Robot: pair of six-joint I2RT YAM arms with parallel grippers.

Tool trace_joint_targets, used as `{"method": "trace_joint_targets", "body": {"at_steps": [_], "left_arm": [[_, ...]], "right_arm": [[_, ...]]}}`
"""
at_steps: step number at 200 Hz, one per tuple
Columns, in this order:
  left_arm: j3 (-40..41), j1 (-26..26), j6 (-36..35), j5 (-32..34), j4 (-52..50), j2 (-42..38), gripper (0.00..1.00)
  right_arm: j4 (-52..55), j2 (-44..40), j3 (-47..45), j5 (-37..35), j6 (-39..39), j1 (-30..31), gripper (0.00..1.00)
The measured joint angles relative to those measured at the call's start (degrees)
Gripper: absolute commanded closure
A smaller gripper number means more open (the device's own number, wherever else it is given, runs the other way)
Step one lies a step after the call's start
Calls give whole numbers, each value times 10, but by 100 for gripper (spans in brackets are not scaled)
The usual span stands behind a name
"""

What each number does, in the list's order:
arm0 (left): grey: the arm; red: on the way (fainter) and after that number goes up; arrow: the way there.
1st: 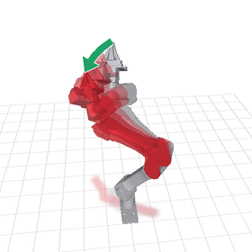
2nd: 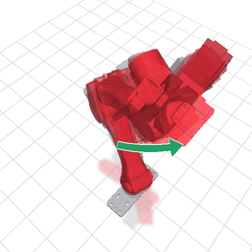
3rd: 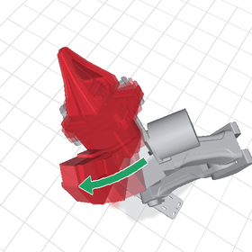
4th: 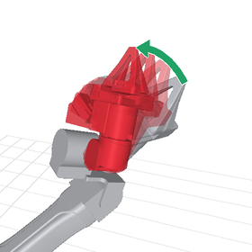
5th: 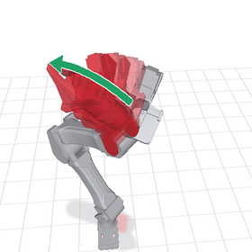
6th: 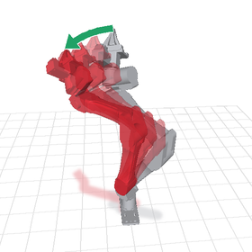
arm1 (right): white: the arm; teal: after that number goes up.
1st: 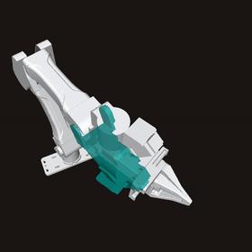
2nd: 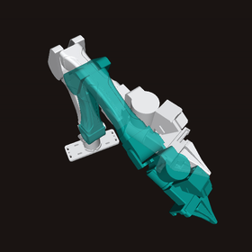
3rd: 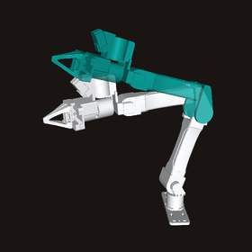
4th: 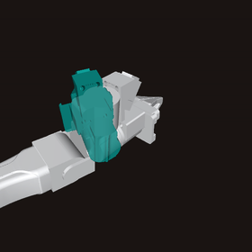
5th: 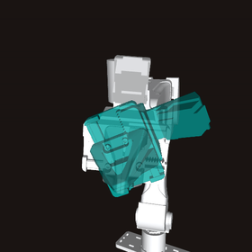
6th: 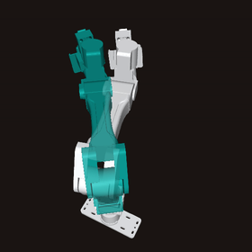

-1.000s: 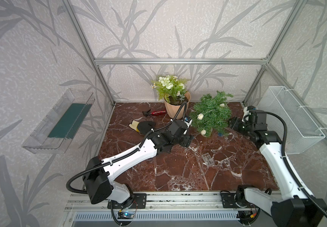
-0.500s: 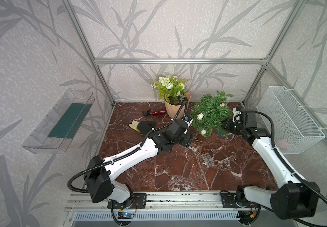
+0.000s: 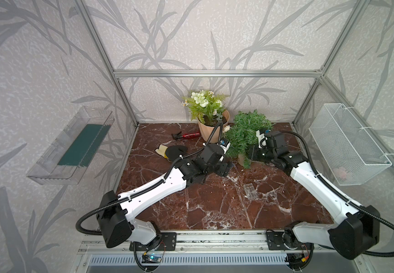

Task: Remove string lights from the small christmas tree
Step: Remove the light string from the Christmas tree.

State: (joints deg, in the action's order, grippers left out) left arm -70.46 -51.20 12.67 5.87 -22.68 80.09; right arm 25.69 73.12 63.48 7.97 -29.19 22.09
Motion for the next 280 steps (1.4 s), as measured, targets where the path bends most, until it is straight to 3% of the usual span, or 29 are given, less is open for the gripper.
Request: {"method": "trace_joint_targets", "body": {"at_steps": [61,95,131,209,237,280], "left_arm": [[12,0,0,9,0,-16,23],[12,0,0,7,0,0,23],[12,0,0,5,0,10,23],[-4,0,-2,5,-9,25,23],[-14,0,-6,5,-14,36,23],[-26,0,-9,5,-17,48,23]], "right_arm": [[73,-160,-10,-36,24,-31,46],[99,-203,-46,-25,48,-120,45],[89,-146,-87,29,69,-240,44],[-47,11,-99,93,77,-252,44],[-66,57,-75,105,76,-252,51],[-85,69,-66,103,76,-252,81]]}}
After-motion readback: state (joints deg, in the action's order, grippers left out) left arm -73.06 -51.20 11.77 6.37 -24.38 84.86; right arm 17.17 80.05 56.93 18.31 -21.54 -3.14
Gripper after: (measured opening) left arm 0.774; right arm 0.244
